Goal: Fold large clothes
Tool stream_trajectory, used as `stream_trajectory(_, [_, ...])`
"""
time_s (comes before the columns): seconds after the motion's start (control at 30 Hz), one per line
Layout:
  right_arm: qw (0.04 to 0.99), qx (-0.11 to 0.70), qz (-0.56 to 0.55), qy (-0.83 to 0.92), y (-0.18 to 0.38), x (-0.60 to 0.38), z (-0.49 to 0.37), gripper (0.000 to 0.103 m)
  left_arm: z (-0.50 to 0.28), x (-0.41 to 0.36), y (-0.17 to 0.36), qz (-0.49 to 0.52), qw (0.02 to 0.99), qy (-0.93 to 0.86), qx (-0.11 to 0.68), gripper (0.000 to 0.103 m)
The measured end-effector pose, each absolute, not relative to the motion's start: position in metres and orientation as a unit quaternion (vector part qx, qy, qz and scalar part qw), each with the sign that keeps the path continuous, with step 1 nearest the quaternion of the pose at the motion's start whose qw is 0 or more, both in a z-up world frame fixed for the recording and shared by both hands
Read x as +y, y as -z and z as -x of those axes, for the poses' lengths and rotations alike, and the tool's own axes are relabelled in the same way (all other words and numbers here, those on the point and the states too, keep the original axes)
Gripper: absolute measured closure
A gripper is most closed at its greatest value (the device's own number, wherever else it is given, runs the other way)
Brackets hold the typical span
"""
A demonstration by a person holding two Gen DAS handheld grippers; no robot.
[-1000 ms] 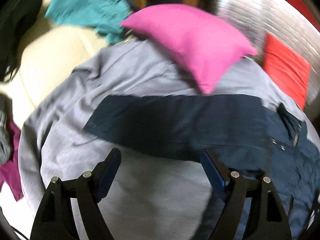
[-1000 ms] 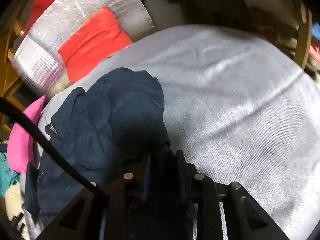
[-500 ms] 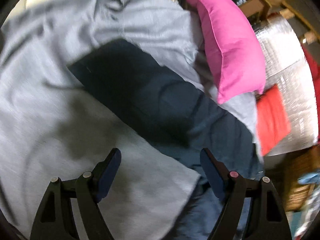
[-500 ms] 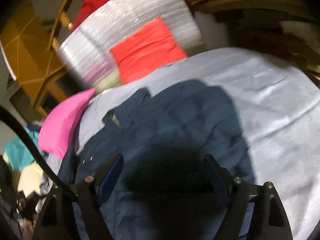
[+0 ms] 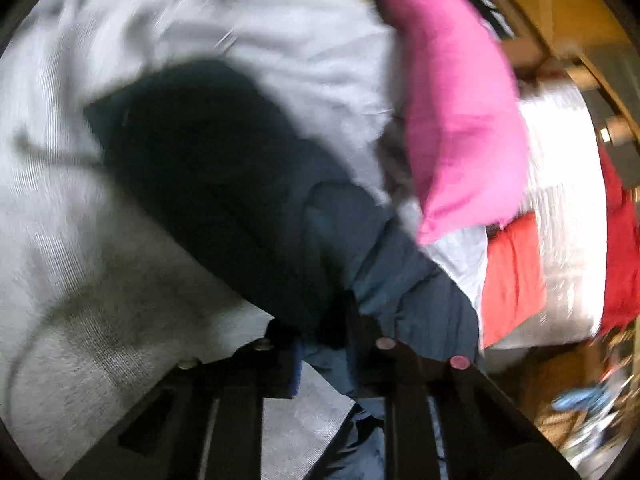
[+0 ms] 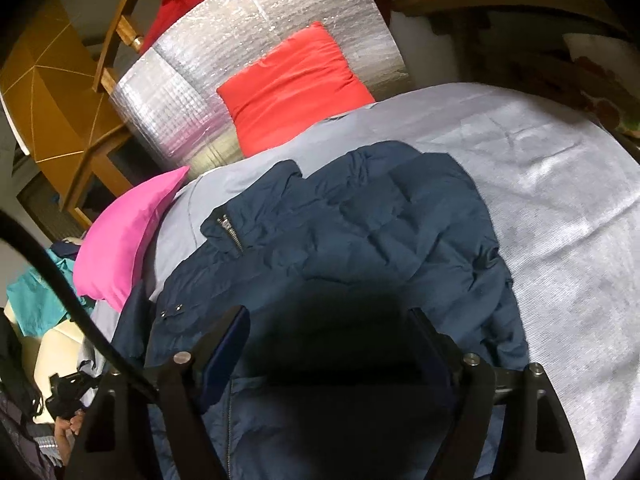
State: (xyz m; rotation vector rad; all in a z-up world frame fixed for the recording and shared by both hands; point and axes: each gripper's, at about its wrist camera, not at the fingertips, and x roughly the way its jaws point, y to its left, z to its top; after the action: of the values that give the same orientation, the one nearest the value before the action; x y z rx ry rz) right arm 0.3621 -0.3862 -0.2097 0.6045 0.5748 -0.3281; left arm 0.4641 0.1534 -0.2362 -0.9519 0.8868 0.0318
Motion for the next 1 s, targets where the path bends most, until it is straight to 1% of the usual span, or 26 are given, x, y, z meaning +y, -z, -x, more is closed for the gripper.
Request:
stream_trajectory(0.07, [0.901, 0.270, -0.298, 0.163, 0.208, -0.390, -0.359, 0.022, -0.463, 0.133, 0.207, 0.395, 0.831, 0.001, 0.391, 0.089])
stream_trajectory(0.2, [0.896, 0.257, -0.318, 0.174, 0.206, -0.401, -0.350, 0.022, -0.441, 0.056, 0.133, 0.239, 0.914, 0.047, 0.325, 0.089])
stream_trajectory(0.3, [0.889, 0.249, -0.340, 0.182, 0.206, -0.411, -0.342, 0.022, -0.417, -0.008, 0.104, 0.146, 0.942, 0.106, 0.282, 0.089])
stream_trajectory(0.4, [0.882, 0.244, -0.357, 0.187, 0.207, -0.421, -0.336, 0.022, -0.401, -0.071, 0.103, 0.085, 0.938, 0.178, 0.285, 0.089])
stream_trajectory(0.5, [0.878, 0.240, -0.367, 0.191, 0.207, -0.427, -0.333, 0.022, -0.395, -0.125, 0.126, 0.030, 0.923, 0.215, 0.318, 0.089])
stream_trajectory(0.53, [0.877, 0.239, -0.369, 0.193, 0.207, -0.428, -0.332, 0.022, -0.394, -0.143, 0.137, 0.011, 0.916, 0.222, 0.334, 0.087])
stream_trajectory(0.57, [0.877, 0.237, -0.371, 0.194, 0.206, -0.430, -0.330, 0.022, -0.395, -0.158, 0.146, -0.001, 0.908, 0.230, 0.351, 0.082])
stream_trajectory(0.6, [0.876, 0.236, -0.372, 0.196, 0.205, -0.432, -0.329, 0.022, -0.395, -0.169, 0.154, -0.011, 0.898, 0.237, 0.371, 0.060])
stream_trajectory(0.63, [0.875, 0.233, -0.375, 0.197, 0.205, -0.434, -0.327, 0.022, -0.396, -0.181, 0.163, -0.024, 0.885, 0.236, 0.401, 0.028])
stream_trajectory(0.67, [0.875, 0.233, -0.377, 0.197, 0.204, -0.436, -0.327, 0.022, -0.399, -0.190, 0.173, -0.035, 0.871, 0.228, 0.433, 0.017])
stream_trajectory(0.7, [0.874, 0.232, -0.378, 0.197, 0.204, -0.437, -0.326, 0.022, -0.401, -0.190, 0.178, -0.038, 0.861, 0.226, 0.454, 0.014])
stream_trajectory(0.8, [0.872, 0.231, -0.384, 0.199, 0.204, -0.442, -0.325, 0.022, -0.406, -0.186, 0.192, -0.024, 0.822, 0.239, 0.516, 0.014])
stream_trajectory(0.87, [0.871, 0.231, -0.387, 0.199, 0.204, -0.445, -0.325, 0.022, -0.407, -0.173, 0.192, -0.002, 0.798, 0.260, 0.543, 0.014])
stream_trajectory(0.93, [0.871, 0.227, -0.389, 0.198, 0.204, -0.445, -0.324, 0.022, -0.407, -0.147, 0.180, 0.043, 0.788, 0.283, 0.545, 0.014])
stream_trajectory(1.0, [0.873, 0.224, -0.387, 0.196, 0.202, -0.443, -0.323, 0.022, -0.405, -0.118, 0.158, 0.081, 0.789, 0.309, 0.524, 0.014])
